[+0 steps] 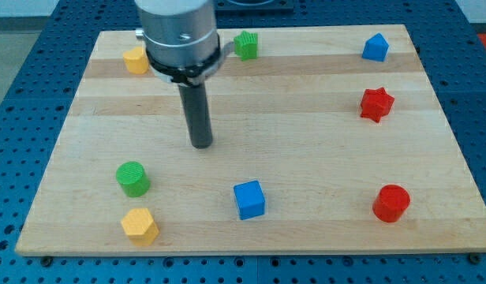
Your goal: Move the green circle to the left of the blue cube
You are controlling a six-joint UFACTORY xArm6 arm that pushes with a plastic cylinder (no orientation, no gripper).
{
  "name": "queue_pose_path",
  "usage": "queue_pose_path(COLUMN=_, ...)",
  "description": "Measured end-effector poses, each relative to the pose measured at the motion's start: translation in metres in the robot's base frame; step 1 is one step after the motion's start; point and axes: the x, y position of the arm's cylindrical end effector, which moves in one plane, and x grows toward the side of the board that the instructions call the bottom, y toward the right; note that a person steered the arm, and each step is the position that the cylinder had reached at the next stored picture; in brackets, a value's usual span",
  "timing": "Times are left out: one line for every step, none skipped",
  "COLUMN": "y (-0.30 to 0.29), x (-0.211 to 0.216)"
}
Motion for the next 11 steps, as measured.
queue_pose_path(y=-0.062, x=0.021)
queue_pose_path(y=-0.121, x=0.065)
queue_pose_path(y=-0.148, x=0.071)
queue_pose_path(y=-0.149, x=0.070)
queue_pose_path(y=-0.120, x=0.067)
queue_pose_path(y=-0.083, x=0.069)
queue_pose_path(y=-0.062, x=0.076)
queue_pose_path(y=-0.029, x=0.077)
queue_pose_path(y=-0.016, x=0.076)
queue_pose_path(y=-0.037, x=0.066)
queue_pose_path(y=-0.078, x=0.062)
